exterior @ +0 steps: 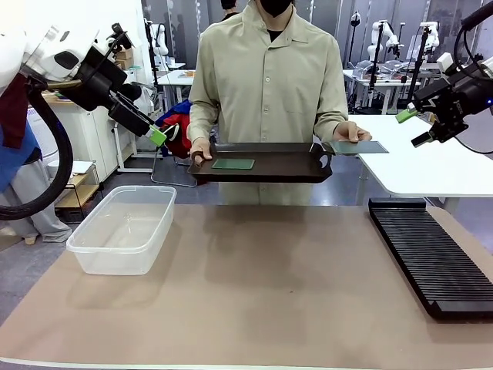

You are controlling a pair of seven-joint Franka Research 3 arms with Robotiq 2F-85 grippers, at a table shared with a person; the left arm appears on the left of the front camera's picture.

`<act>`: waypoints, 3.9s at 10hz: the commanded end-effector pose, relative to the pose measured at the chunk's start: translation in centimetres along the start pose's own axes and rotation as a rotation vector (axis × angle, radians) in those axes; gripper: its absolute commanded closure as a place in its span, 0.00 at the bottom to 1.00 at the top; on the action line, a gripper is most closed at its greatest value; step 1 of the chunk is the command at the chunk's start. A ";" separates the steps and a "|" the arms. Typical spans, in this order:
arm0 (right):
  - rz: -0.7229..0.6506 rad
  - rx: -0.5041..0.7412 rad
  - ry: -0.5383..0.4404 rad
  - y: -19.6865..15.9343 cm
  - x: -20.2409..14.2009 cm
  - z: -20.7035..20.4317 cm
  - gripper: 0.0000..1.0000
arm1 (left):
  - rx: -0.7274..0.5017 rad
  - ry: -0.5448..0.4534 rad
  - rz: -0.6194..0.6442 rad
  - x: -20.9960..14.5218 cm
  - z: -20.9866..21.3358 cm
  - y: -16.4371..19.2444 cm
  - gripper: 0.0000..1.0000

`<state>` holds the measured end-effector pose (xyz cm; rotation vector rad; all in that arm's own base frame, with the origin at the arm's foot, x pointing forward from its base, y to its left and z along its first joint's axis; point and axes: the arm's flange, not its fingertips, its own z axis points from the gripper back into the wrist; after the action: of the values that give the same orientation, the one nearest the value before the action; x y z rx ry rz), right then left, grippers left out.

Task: Sort PCBs into racks and boxes based on the side picked up.
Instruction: Pick up the Blank PCB handed by the Human.

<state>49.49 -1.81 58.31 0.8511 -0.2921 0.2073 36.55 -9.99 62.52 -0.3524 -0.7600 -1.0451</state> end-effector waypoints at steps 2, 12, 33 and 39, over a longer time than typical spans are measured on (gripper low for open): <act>-0.166 0.167 -0.022 -2.4 2.8 -1.1 0.00 | -0.007 0.003 0.002 -0.1 0.1 -0.1 0.00; -0.361 0.452 0.133 -8.2 3.8 -7.3 0.00 | -0.007 0.003 0.002 -0.1 0.1 -0.1 0.00; -0.379 0.618 0.169 -9.3 3.1 -9.8 1.00 | -0.007 0.003 0.002 -0.1 0.1 -0.1 0.00; -0.361 0.606 0.152 -9.5 3.1 -9.7 1.00 | -0.007 0.003 0.002 -0.1 0.1 -0.1 0.00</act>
<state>56.92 -0.43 47.00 1.4442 0.0638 0.0162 36.54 -9.99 62.54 -0.3525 -0.7602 -1.0454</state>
